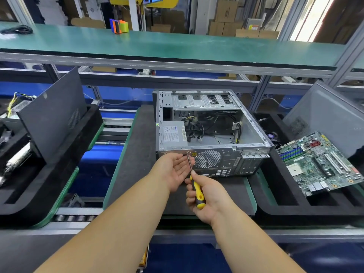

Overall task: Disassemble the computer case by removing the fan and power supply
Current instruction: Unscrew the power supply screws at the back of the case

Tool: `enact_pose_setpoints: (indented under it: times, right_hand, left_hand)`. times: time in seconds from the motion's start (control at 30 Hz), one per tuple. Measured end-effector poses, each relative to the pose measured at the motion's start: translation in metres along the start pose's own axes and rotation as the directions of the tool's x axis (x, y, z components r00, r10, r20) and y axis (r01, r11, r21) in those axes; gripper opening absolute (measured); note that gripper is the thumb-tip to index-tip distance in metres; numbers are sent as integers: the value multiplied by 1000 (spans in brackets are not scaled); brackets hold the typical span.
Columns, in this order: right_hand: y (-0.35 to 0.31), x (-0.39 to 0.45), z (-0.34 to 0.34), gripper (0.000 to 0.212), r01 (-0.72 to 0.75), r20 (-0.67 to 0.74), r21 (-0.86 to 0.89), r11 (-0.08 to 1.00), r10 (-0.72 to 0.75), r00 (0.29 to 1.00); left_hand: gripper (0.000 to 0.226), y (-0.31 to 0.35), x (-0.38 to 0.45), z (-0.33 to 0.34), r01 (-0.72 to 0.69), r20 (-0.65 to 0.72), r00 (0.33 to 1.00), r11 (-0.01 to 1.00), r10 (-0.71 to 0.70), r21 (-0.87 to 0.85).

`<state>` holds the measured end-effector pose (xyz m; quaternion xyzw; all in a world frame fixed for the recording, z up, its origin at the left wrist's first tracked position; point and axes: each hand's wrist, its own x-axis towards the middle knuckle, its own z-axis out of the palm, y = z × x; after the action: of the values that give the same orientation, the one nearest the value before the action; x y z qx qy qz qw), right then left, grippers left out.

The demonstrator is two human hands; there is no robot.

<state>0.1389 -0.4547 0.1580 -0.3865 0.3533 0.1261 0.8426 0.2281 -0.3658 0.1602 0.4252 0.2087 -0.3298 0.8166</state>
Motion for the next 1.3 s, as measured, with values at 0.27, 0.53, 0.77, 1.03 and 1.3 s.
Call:
enact_pose_setpoints:
  times: [0.27, 0.53, 0.77, 1.03, 1.3]
  right_hand:
    - [2, 2, -3, 27, 51, -83, -130, 990, -62, 995]
    - [2, 3, 6, 20, 85, -151, -238, 967, -124, 981]
    - [3, -3, 6, 28, 10, -10, -37, 999, -10, 1000]
    - [4, -6, -2, 36, -3, 138, 19, 1000, 1, 990]
    - [5, -2, 3, 20, 42, 77, -4, 999, -42, 996]
  left_hand:
    - [18, 0, -2, 1, -5, -17, 1000, 998, 6, 63]
    - [4, -5, 1, 3, -50, -28, 998, 972, 58, 231]
    - [16, -8, 5, 4, -87, -87, 989, 939, 123, 332]
    - [32, -8, 8, 1, -95, -84, 988, 937, 130, 336]
    - [19, -5, 5, 3, -118, -55, 988, 936, 144, 333]
